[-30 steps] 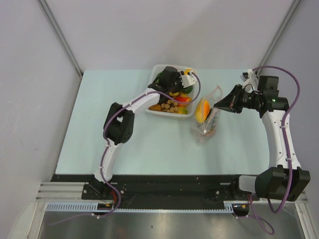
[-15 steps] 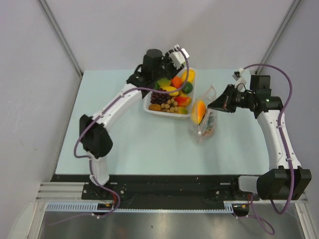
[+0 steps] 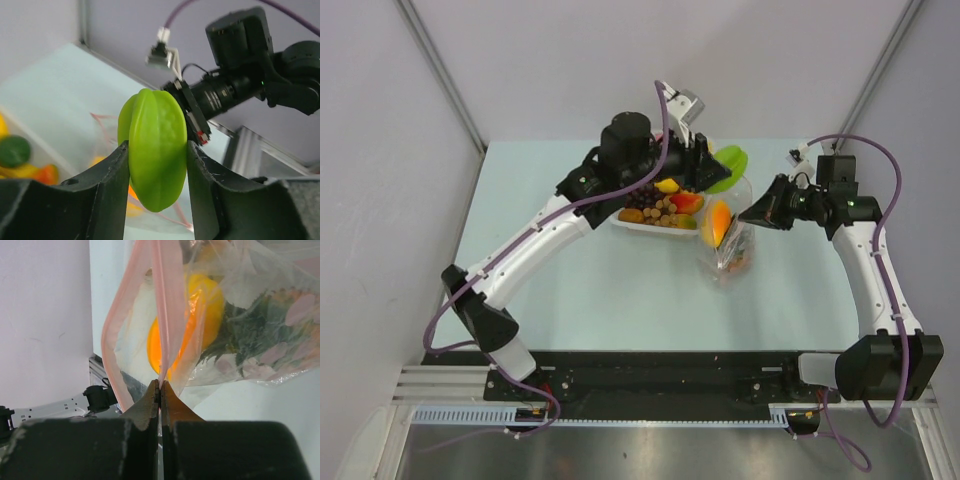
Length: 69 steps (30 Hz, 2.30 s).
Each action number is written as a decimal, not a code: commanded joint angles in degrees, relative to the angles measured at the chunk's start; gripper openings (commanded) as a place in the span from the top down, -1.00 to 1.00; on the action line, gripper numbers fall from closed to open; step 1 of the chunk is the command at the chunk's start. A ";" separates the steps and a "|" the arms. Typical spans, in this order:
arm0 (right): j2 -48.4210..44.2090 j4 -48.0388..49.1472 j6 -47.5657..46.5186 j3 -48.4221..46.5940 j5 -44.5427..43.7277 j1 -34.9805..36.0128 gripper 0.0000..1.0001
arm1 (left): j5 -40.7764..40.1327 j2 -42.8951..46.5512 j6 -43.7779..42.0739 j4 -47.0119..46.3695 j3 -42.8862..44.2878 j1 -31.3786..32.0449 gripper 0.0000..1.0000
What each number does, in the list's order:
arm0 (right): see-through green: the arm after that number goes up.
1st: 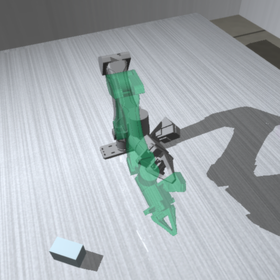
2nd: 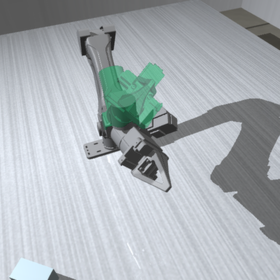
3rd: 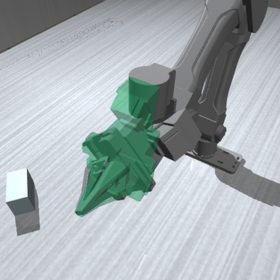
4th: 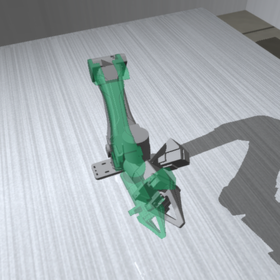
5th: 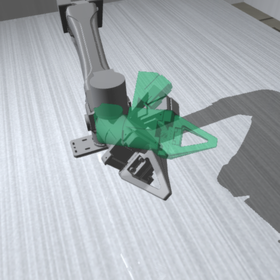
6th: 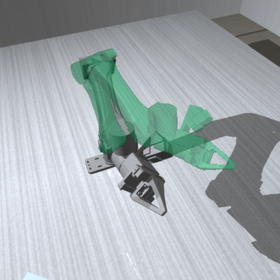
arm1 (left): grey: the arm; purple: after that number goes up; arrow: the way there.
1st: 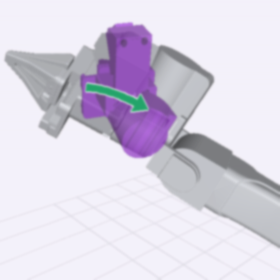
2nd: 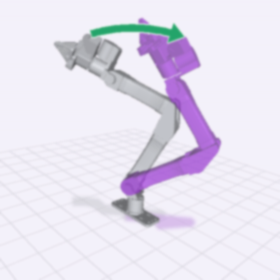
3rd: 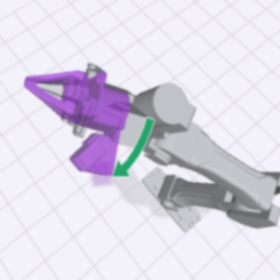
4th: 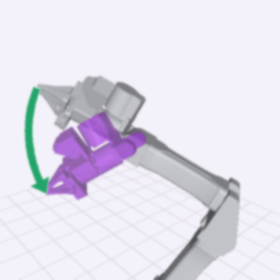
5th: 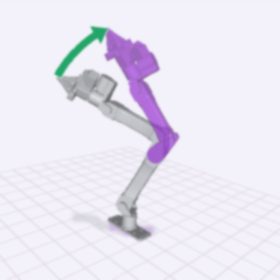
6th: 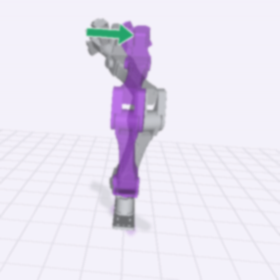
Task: Place the food in the zip-top bag and seal the zipper
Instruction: Place the fake fruit in the zipper food storage bag, then pick up the fake fruit from the bin.
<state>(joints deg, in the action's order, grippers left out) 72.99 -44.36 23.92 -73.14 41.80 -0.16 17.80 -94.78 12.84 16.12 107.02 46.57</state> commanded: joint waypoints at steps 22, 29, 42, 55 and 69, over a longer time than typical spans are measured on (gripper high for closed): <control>-4.96 4.28 3.76 -0.77 9.08 -0.98 1.00 | -14.20 -6.73 6.15 17.36 -2.78 7.92 0.09; -4.79 4.72 4.38 -1.47 10.40 -2.30 1.00 | -9.46 -1.02 -2.46 18.06 -6.91 8.45 -0.15; -5.05 5.25 5.44 -5.42 15.34 -3.17 1.00 | -2.51 6.44 -9.77 18.69 -5.51 3.37 -0.99; -0.13 -8.55 -7.84 -2.53 6.89 -4.14 1.00 | -8.93 -2.67 -19.33 9.29 -4.27 -12.19 -0.99; -0.75 -7.15 -7.14 -2.62 7.68 -4.05 1.00 | -12.44 -26.93 -38.50 0.14 8.37 -19.32 -0.99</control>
<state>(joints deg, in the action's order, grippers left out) 73.03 -51.64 17.69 -75.22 49.30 -4.14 6.94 -118.74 -19.62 21.58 110.37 27.86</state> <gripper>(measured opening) 0.010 0.996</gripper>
